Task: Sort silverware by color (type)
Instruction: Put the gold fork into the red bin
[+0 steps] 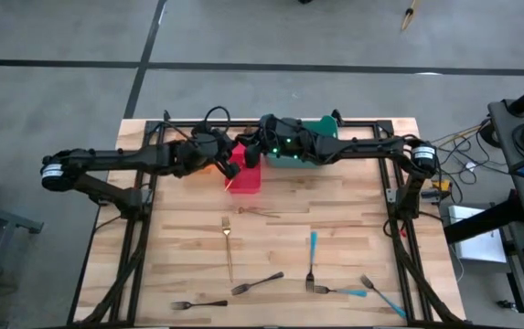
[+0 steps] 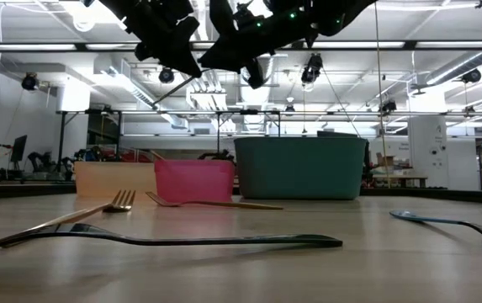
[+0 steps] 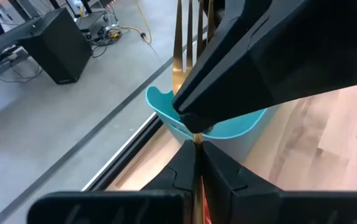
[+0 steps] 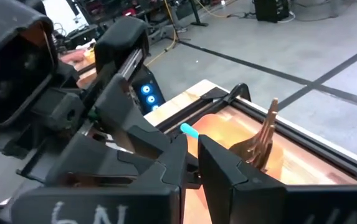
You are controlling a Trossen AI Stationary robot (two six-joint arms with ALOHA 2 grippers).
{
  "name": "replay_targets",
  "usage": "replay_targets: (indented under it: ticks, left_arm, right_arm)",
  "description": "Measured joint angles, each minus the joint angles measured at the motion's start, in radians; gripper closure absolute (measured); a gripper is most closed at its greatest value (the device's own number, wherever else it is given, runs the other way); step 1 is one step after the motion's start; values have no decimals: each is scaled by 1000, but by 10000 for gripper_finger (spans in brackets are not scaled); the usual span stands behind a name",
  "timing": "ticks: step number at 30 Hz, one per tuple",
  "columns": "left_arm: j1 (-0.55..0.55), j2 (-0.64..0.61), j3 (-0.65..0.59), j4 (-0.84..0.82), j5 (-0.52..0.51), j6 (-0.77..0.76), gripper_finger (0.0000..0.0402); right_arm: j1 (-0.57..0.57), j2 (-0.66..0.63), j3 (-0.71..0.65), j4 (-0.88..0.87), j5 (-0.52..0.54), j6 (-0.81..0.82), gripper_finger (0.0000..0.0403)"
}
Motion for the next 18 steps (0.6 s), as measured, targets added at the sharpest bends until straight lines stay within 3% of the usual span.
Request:
replay_targets:
  ticks: [5, 18]
  left_arm:
    - [0, 3, 0, 12, 6, -2, 401]
    - [-1, 5, 0, 21, 51, -13, 369]
  right_arm:
    - [16, 0, -2, 0, 54, -15, 393]
    - [18, -23, -3, -131, 48, -85, 394]
